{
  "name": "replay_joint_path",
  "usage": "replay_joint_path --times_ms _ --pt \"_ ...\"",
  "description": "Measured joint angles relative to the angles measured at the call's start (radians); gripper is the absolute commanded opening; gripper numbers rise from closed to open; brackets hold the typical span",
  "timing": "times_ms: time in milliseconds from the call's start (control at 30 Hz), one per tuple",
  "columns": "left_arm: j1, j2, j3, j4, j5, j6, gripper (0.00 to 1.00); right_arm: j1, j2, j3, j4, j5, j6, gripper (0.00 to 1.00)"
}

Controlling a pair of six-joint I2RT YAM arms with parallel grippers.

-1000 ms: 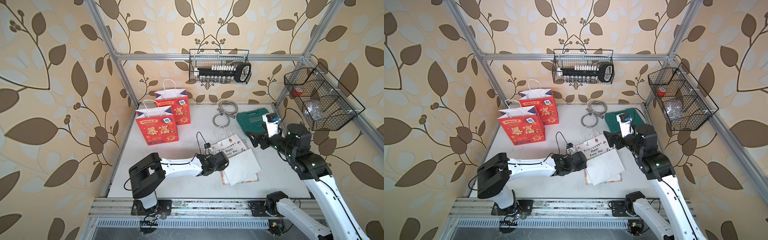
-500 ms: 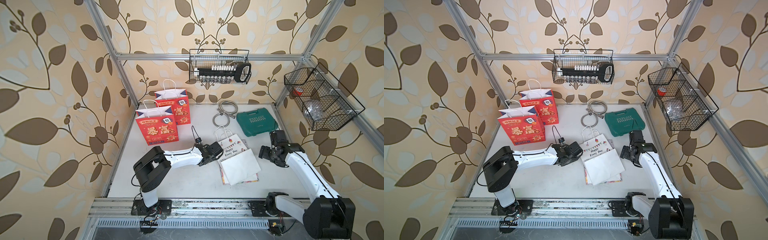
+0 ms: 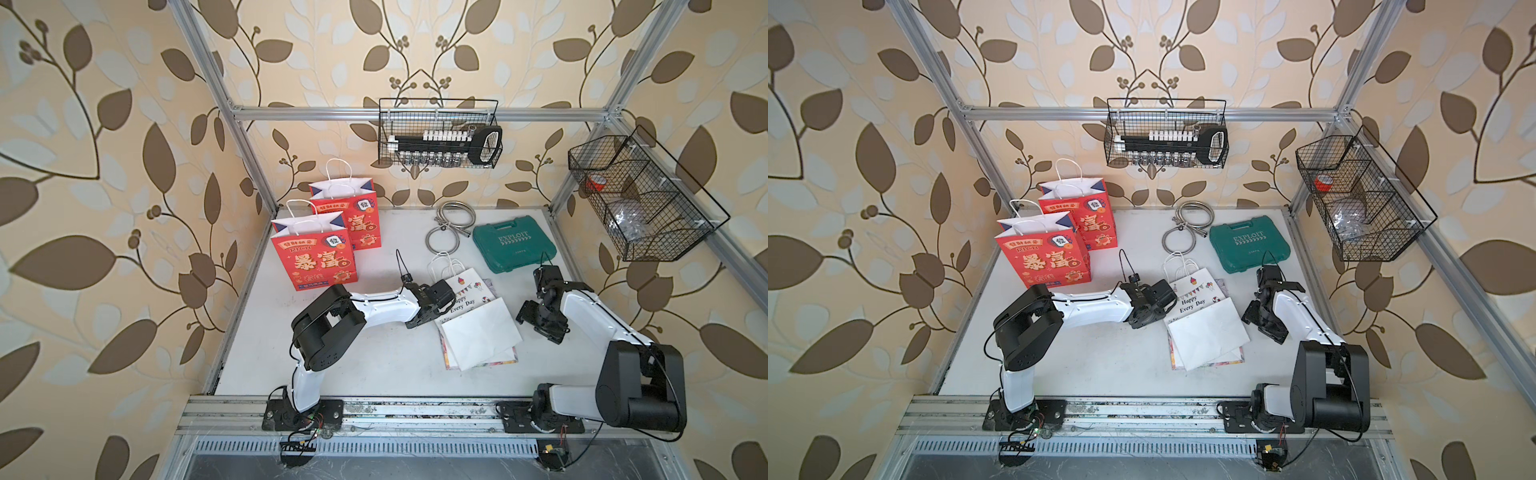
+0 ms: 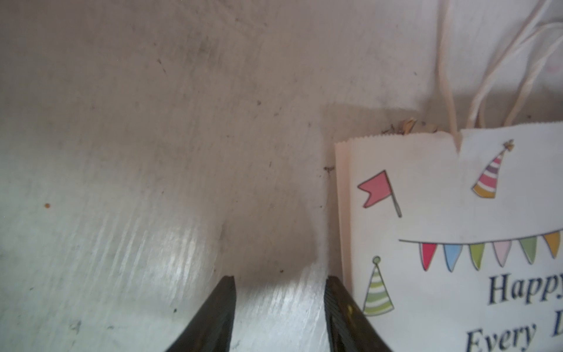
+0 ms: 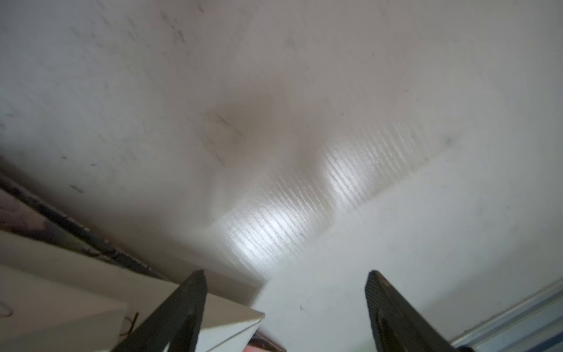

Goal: Put away the paper bag
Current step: Adjust the paper bag at the center of the board.

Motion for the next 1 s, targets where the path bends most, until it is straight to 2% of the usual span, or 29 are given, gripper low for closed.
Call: replay_joint_path --times_ms 167,433,633,800,1000 --pt "0.000 0.021 0.019 -0.006 0.001 0.006 0.49 -0.043 0.040 -0.033 0.029 -0.059 0.018 0.72" --pt "0.006 0.064 0.069 0.006 0.000 0.042 0.52 -0.043 -0.019 -0.119 0.042 -0.149 0.053 0.68" --pt "0.012 0.103 0.123 0.026 0.000 0.079 0.59 -0.043 -0.053 -0.139 0.042 -0.177 0.080 0.69" --pt "0.013 0.119 0.144 0.050 0.000 0.106 0.66 -0.043 -0.054 -0.139 0.034 -0.175 0.096 0.74" --pt "0.013 0.109 0.131 0.066 -0.032 0.130 0.73 -0.043 -0.075 -0.080 -0.022 -0.110 0.091 0.75"
